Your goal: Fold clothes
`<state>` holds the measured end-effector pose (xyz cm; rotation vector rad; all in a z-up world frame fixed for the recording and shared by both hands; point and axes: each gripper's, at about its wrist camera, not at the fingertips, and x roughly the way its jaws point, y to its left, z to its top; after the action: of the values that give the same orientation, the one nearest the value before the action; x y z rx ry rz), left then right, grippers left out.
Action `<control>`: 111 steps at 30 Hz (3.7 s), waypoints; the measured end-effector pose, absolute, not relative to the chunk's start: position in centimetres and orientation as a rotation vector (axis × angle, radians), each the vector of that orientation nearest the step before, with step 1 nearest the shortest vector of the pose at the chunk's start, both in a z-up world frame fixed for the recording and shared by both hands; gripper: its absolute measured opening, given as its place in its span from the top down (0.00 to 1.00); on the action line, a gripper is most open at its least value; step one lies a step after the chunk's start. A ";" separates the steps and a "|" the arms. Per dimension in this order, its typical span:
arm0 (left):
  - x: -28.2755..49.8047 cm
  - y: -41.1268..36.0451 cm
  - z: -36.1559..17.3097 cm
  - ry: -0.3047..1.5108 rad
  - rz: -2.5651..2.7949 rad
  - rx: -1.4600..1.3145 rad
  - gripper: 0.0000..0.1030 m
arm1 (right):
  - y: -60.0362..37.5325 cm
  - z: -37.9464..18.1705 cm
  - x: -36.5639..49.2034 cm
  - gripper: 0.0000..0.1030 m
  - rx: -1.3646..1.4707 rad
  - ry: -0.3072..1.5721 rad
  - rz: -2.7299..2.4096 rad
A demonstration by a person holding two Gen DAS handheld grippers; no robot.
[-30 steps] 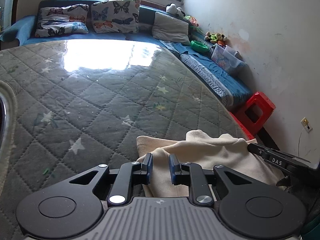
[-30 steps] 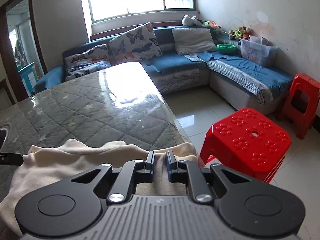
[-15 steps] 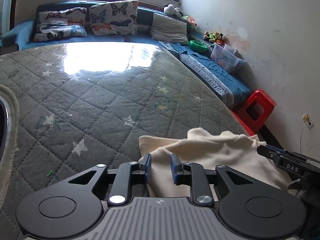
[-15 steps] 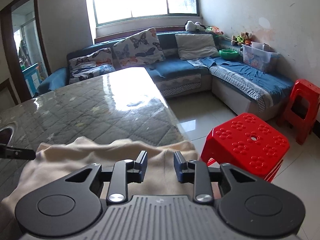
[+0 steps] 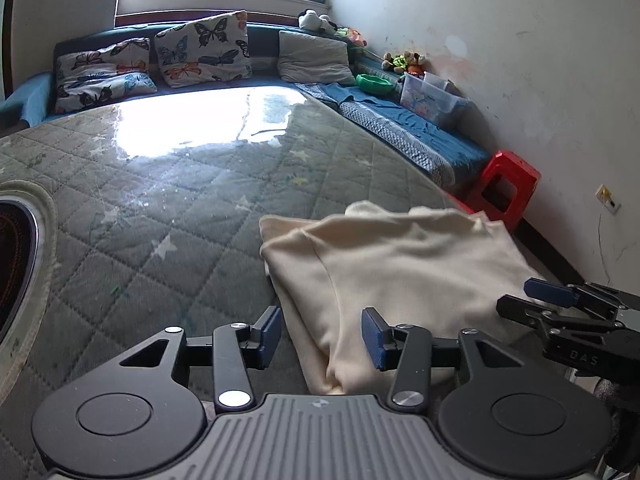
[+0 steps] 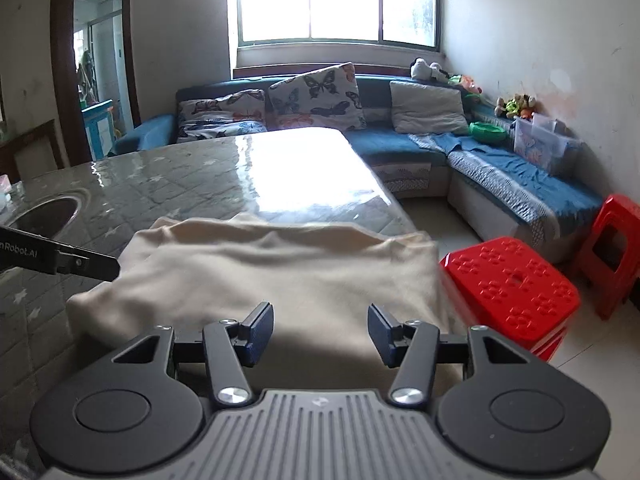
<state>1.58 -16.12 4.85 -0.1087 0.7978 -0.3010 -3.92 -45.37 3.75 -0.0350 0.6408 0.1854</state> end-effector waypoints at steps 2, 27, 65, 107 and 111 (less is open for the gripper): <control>1.4 -16.3 4.5 0.808 -0.292 -0.100 0.54 | -45.1 2.9 -4.1 0.48 -0.042 0.649 0.174; -1.0 -15.4 4.2 0.776 -0.245 -0.095 0.14 | -44.6 3.9 -6.1 0.09 0.005 0.600 0.138; -6.7 -14.2 4.8 0.684 -0.224 -0.058 0.00 | -42.5 3.6 -11.0 0.00 0.022 0.585 0.060; -10.2 -15.1 4.2 0.670 -0.241 -0.045 0.00 | -41.7 3.4 -14.5 0.00 0.036 0.573 0.080; -10.4 -15.2 4.2 0.668 -0.240 -0.040 0.00 | -41.6 3.4 -14.7 0.00 0.036 0.573 0.080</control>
<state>-10.43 -15.15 4.22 -0.0400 0.6681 -0.2402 -14.69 -41.61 3.36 0.0362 0.5727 0.0802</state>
